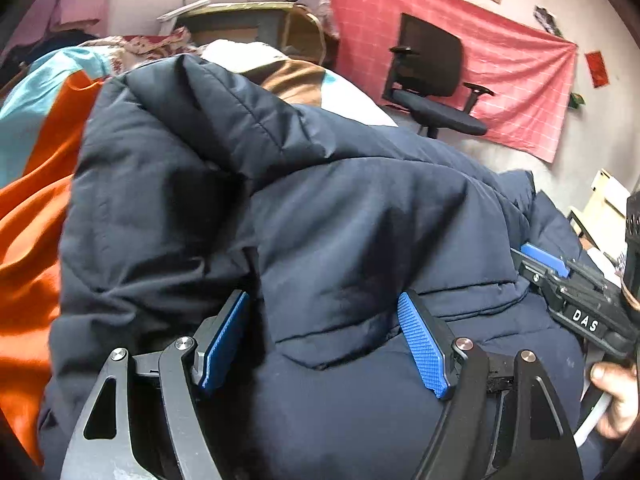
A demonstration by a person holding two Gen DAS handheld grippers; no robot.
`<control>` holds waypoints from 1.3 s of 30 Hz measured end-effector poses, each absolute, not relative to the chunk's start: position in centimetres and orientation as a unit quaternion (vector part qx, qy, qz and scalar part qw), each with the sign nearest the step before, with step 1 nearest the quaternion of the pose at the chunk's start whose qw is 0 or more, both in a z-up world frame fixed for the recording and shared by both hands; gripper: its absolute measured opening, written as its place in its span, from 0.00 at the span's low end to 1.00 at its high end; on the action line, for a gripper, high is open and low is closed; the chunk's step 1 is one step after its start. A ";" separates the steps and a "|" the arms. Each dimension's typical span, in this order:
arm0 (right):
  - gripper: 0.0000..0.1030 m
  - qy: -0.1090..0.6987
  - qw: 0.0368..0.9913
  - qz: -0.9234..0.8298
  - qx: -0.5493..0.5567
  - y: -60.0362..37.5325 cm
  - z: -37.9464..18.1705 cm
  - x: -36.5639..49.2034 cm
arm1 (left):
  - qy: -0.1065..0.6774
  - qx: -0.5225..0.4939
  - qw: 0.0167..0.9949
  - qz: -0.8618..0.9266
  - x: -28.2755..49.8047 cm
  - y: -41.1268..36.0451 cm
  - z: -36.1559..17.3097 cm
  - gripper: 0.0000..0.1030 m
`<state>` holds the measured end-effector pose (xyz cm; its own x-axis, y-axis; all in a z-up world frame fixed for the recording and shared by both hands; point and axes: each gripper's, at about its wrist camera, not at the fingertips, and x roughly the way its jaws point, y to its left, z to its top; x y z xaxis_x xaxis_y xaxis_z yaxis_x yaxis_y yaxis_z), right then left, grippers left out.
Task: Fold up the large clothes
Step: 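Lower the folded hem onto the jacket and open both grippers, then move both open grippers back across the folded jacket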
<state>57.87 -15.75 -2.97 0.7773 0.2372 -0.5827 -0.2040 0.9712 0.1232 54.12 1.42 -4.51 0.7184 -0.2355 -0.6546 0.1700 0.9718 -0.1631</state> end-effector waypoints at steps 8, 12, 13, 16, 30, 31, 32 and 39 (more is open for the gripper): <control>0.74 0.348 0.930 0.105 0.056 -16.3 -0.5 56.5 | 0.366 -0.086 0.922 -0.088 52.9 2.5 -1.5 0.69; 0.84 0.340 0.932 0.116 0.052 -16.3 1.1 54.5 | 0.362 -0.082 0.924 -0.091 51.5 2.2 0.6 0.77; 0.88 0.337 0.932 0.121 0.052 -16.2 1.8 53.7 | 0.357 -0.078 0.926 -0.091 51.0 2.1 1.2 0.77; 0.94 0.329 0.934 0.125 0.052 -16.4 3.1 52.0 | 0.348 -0.070 0.930 -0.090 49.2 1.9 2.5 0.78; 1.00 0.274 0.952 0.128 0.045 -17.7 8.0 41.8 | 0.289 -0.030 0.949 -0.119 39.1 0.3 7.3 0.94; 1.00 0.270 0.953 0.129 0.041 -17.6 8.2 41.1 | 0.286 -0.023 0.950 -0.121 38.6 0.2 7.5 0.94; 1.00 0.266 0.954 0.132 0.035 -17.5 8.4 40.3 | 0.281 -0.016 0.951 -0.124 37.7 0.0 7.7 0.94; 1.00 0.251 0.955 0.155 0.020 -17.2 9.1 36.1 | 0.247 0.008 0.962 -0.119 32.6 -0.4 7.4 0.94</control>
<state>36.09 -17.22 9.14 0.8260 0.3052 -0.4739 -0.2852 0.9515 0.1157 32.58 -0.38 7.40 0.8494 -0.2253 -0.4773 0.2335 0.9714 -0.0430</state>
